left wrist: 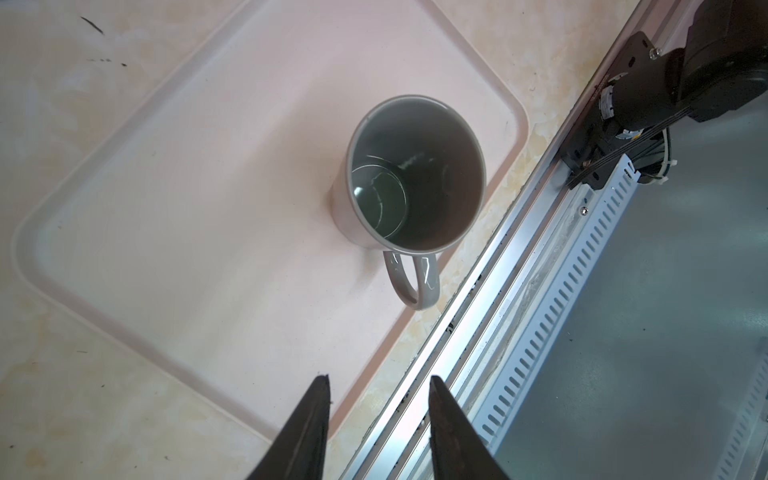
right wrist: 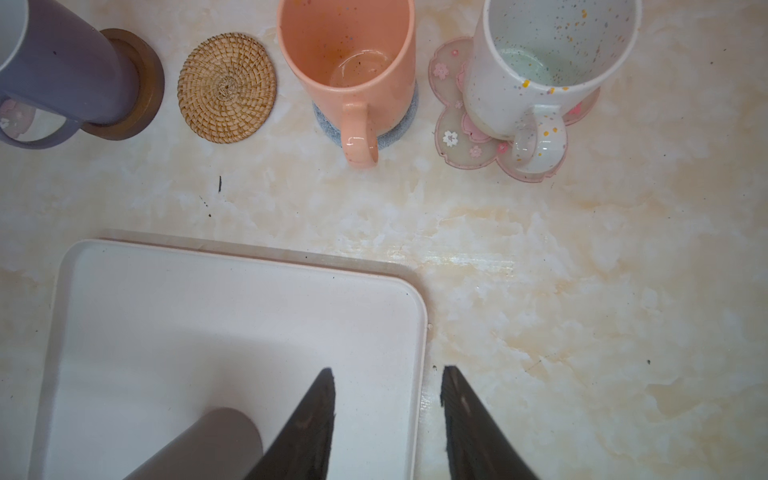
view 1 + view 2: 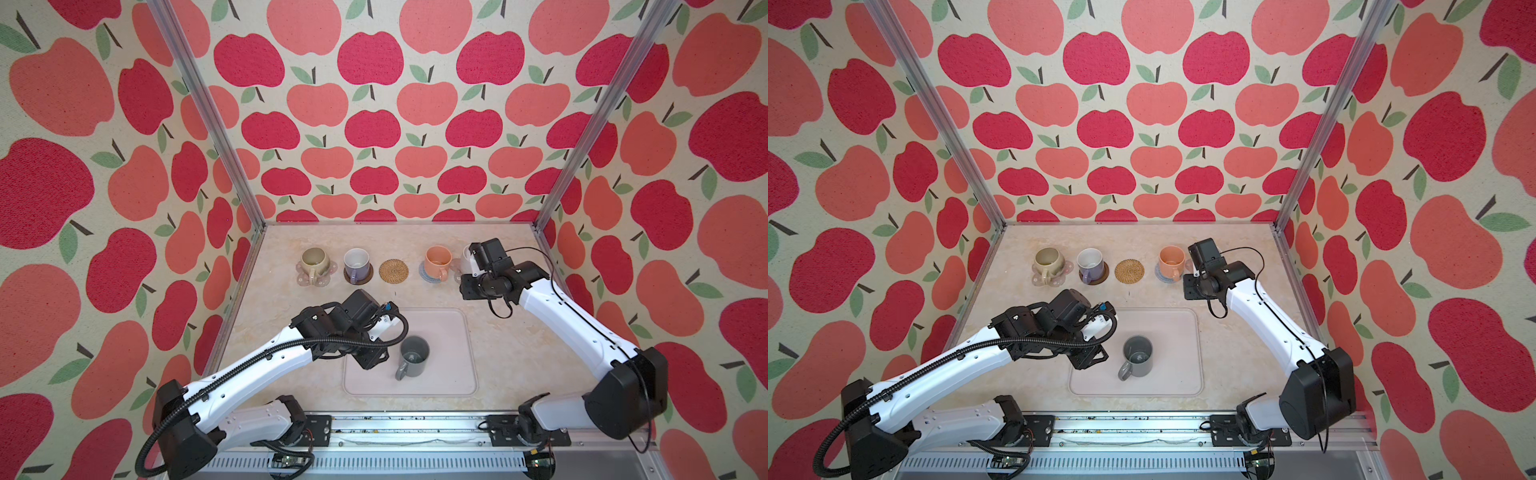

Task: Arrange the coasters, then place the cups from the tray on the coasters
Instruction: 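Lower the left gripper over the grey mug on the tray and grasp its rim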

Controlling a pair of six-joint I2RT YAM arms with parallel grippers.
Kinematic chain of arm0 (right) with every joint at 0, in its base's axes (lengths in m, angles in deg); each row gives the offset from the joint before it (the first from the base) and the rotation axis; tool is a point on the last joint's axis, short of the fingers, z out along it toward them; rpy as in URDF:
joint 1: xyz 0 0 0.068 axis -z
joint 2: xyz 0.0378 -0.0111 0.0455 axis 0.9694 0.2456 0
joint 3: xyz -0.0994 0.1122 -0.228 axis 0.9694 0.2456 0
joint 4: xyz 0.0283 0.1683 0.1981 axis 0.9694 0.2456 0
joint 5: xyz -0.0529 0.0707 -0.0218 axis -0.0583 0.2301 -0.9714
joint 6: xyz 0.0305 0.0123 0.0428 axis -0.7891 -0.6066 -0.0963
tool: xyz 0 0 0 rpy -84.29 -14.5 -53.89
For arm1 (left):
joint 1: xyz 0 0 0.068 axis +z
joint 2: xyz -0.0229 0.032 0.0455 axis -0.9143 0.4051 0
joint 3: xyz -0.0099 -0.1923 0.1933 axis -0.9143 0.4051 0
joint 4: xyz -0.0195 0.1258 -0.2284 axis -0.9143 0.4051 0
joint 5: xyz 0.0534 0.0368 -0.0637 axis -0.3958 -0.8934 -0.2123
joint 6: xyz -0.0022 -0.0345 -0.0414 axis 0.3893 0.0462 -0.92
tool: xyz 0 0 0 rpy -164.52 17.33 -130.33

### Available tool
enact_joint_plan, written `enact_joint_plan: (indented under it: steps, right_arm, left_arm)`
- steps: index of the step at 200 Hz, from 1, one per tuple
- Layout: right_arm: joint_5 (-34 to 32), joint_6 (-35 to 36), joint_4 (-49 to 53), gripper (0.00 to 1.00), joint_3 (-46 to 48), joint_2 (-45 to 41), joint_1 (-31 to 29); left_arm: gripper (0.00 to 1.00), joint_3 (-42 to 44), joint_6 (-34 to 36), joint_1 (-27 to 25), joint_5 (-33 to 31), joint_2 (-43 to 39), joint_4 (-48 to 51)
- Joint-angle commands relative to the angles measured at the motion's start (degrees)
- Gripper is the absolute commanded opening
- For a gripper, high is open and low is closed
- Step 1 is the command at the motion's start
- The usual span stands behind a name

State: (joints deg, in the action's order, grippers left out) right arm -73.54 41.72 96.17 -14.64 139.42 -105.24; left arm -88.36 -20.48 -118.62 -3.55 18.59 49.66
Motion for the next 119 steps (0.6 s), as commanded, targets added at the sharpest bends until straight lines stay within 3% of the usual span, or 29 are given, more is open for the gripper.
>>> enact_joint_plan:
  steps: [1,119]
  right_arm:
    - [-0.8,-1.6,-0.6,0.48,1.7,-2.2,0.4]
    - [-2.6,-0.9,-2.4,0.53,8.5,-10.3,2.3]
  left_arm:
    - [0.43,2.2,-2.2,-3.4,-3.8,2.2,-4.8]
    - [0.48,0.7,-2.2,-8.9,-4.1,12.4,-9.6]
